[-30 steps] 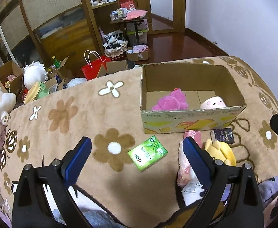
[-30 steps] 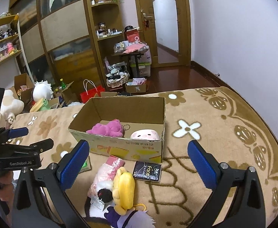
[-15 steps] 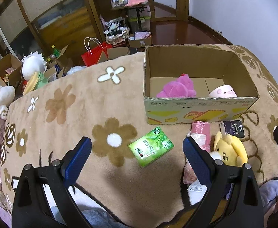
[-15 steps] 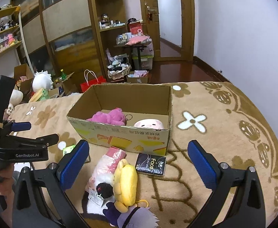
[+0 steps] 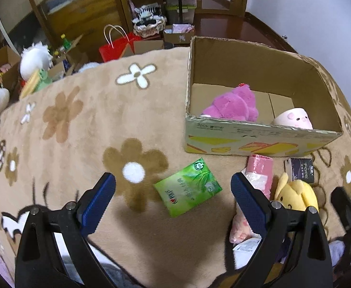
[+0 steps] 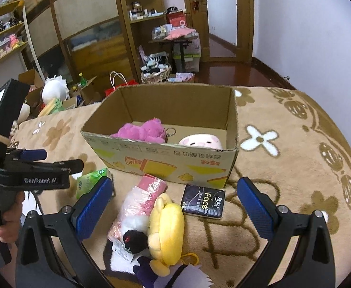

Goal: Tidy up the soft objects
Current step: 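Close the left tool on the green tissue pack while the right tool grips the yellow plush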

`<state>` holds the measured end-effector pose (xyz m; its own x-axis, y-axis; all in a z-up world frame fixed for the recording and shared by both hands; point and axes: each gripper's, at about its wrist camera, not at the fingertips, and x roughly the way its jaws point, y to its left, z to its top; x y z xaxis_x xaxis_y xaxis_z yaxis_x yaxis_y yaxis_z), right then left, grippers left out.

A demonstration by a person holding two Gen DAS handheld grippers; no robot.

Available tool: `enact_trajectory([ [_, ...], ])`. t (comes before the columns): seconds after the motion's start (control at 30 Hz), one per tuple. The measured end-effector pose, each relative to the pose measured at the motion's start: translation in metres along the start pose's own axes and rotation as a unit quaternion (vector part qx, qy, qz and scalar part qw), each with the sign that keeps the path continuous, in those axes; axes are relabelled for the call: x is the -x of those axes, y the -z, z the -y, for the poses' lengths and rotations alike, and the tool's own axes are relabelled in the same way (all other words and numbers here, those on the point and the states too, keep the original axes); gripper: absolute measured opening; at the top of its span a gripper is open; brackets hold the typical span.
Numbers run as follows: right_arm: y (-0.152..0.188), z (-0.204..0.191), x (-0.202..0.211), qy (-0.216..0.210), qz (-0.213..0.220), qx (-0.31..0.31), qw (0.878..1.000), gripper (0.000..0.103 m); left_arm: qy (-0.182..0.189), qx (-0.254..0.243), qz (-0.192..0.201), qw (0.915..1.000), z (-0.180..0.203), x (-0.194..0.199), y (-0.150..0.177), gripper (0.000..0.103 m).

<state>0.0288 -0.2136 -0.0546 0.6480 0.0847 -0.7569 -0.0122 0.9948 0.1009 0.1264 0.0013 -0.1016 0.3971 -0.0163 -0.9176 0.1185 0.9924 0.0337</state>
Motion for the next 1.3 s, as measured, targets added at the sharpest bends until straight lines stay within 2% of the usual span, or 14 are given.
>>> enact_trajectory([
  [0.33,0.007,0.0,-0.034,-0.003,-0.053,-0.002,0.999,0.103,0.002,0.022,-0.037,0.9991,-0.004,-0.035,-0.004,0.096],
  [0.53,0.013,0.0,-0.043,-0.009,-0.088,-0.01,0.996,0.103,-0.001,0.018,-0.053,0.9984,-0.001,-0.051,-0.005,0.096],
  [0.73,0.021,0.001,-0.052,-0.018,-0.128,-0.02,0.991,0.087,0.0,0.01,-0.068,0.9976,0.006,-0.064,-0.004,0.096],
  [0.87,0.025,0.0,-0.059,-0.024,-0.143,-0.02,0.989,0.087,-0.001,0.006,-0.073,0.9973,0.008,-0.07,-0.004,0.096],
  [1.03,0.029,-0.002,-0.068,-0.015,-0.162,-0.019,0.986,0.086,-0.003,0.007,-0.096,0.9953,0.005,-0.084,-0.002,0.096],
  [1.13,0.031,-0.002,-0.069,-0.015,-0.171,-0.015,0.985,0.073,0.001,0.008,-0.105,0.9944,0.005,-0.088,-0.001,0.093],
  [1.17,0.032,-0.003,-0.069,-0.017,-0.175,-0.013,0.984,0.065,0.008,0.011,-0.109,0.9939,0.005,-0.089,0.0,0.086],
  [1.2,0.033,-0.004,-0.071,-0.019,-0.183,-0.009,0.983,0.059,0.015,0.016,-0.117,0.9929,0.004,-0.09,0.0,0.085],
  [1.23,0.034,-0.005,-0.072,-0.019,-0.19,-0.005,0.982,0.047,0.017,0.017,-0.119,0.9926,0.002,-0.092,0.0,0.085],
  [1.27,0.036,-0.007,-0.074,-0.023,-0.196,-0.002,0.98,0.042,0.017,0.017,-0.119,0.9926,0.002,-0.092,0.001,0.084],
  [1.3,0.037,-0.007,-0.074,-0.027,-0.197,-0.001,0.98,0.042,0.017,0.017,-0.119,0.9926,0.001,-0.091,0.0,0.084],
])
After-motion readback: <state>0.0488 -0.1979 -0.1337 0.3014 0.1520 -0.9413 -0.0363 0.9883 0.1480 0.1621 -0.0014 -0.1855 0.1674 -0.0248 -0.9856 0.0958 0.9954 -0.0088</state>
